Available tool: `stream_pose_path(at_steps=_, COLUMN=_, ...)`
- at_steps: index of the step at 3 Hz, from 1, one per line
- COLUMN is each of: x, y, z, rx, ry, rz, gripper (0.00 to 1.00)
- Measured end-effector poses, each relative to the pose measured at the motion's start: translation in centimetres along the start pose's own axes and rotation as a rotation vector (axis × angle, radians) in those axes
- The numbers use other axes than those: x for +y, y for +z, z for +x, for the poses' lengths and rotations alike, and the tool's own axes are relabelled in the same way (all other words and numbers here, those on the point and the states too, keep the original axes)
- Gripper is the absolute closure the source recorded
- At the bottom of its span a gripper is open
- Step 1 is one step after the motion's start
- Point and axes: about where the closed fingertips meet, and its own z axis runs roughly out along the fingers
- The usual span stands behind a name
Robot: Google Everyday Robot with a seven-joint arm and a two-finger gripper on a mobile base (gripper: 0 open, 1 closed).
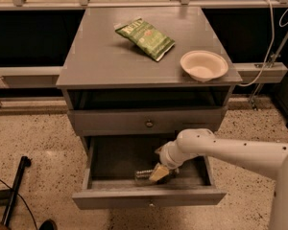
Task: Place water bottle into middle drawer
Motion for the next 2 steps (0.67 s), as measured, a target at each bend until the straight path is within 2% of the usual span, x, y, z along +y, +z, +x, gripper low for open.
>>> stream_pose_path(at_steps=1, x=0.6, y=-3.0, z=0.0, rx=-0.042, ry=0.008, rz=0.024, gripper=0.11)
stream_pose_path(at_steps=2, x=1.2, y=-5.7, z=2.0, rx=-0.112, ry=0.061, rz=0.022, gripper=0.00)
